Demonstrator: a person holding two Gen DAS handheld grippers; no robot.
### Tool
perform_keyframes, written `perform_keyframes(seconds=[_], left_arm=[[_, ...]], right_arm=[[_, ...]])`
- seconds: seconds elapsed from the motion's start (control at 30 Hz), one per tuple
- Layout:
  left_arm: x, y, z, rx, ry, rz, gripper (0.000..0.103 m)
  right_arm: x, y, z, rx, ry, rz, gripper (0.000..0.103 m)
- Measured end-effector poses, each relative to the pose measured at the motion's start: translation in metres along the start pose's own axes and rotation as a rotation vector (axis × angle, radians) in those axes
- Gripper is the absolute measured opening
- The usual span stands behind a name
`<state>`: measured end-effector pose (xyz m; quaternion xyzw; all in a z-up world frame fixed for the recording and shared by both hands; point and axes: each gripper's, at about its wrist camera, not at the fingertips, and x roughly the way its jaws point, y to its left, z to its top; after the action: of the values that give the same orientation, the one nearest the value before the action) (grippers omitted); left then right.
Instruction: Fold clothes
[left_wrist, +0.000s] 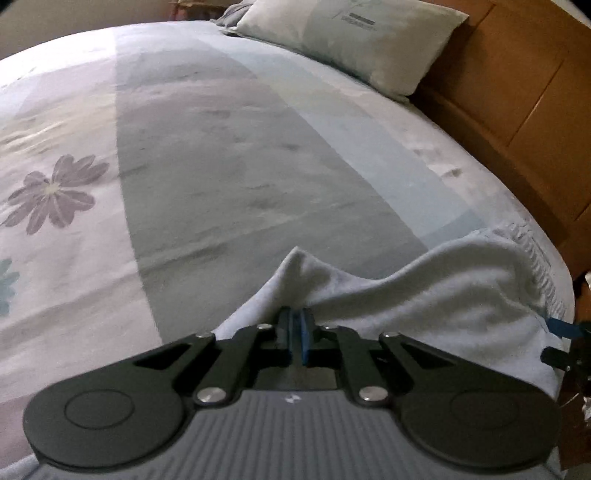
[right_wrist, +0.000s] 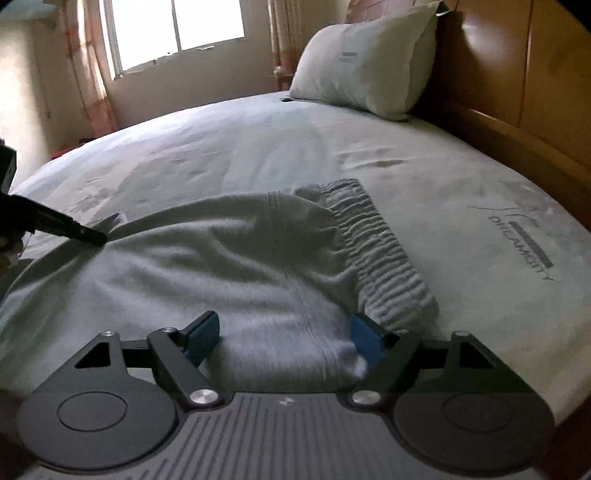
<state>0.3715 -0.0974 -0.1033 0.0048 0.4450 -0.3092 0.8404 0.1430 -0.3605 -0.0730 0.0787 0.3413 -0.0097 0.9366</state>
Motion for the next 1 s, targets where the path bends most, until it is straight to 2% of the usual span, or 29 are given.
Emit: perform_keyframes(seconds=[0.13,0.2,0.23,0.3,0.33,0.4,0.47,0.6,0.63,0.73,0.83,0.9,1.0], left_arm=[[-0.005,-0.003,0.002,-0.006,-0.023,-0.002,0.01],[-0.006,-0.011,-0.001,0.011,-0.016,-0.042,0.013],[-0.002,-0.01,-0.002,0.007,-0.004,-0.032,0.013],[0.006,-0.007,-0.004,-0.007,0.022,0.001,0.013],[0.007,-0.001,-0.008,-0.02,0.028,0.036,0.012],[0.002,0.016,-0.015,-0.07,-0.002,0.047,0.012],[-0.005,0.029,-0.019,-0.105,-0.018,0.086,0.007],[-0.018,0.034,-0.022,-0.108,-0.016,0.11,0.007],[-0.022,0.028,-0.022,-0.087,-0.025,0.115,0.007],[-0.034,0.007,-0.025,-0.018,-0.051,0.105,0.018],[-0.041,-0.011,-0.037,0.052,-0.049,0.077,0.023],[-0.039,-0.016,-0.049,0.073,-0.02,0.101,0.029],[-0.035,-0.011,-0.061,0.058,0.001,0.178,0.03]], right_arm=[[0.008,-0.003,0.037,0.021,-0.059,0.077,0.082],[0.023,0.0,0.06,0.006,-0.071,0.114,0.081],[0.035,0.0,0.068,0.018,-0.05,0.139,0.077],[0.061,0.0,0.083,0.042,0.0,0.193,0.075],[0.078,-0.003,0.085,0.06,0.059,0.228,0.075],[0.106,0.001,0.082,0.088,0.119,0.241,0.076],[0.119,0.011,0.08,0.06,0.111,0.251,0.087],[0.124,0.031,0.087,-0.011,0.125,0.207,0.086],[0.117,0.031,0.088,-0.003,0.119,0.208,0.085],[0.081,0.029,0.083,-0.033,0.051,0.193,0.085],[0.05,0.024,0.064,-0.099,0.023,0.114,0.086],[0.04,0.019,0.049,-0.119,0.045,0.083,0.087],[0.044,0.008,0.026,-0.108,0.13,0.065,0.089]])
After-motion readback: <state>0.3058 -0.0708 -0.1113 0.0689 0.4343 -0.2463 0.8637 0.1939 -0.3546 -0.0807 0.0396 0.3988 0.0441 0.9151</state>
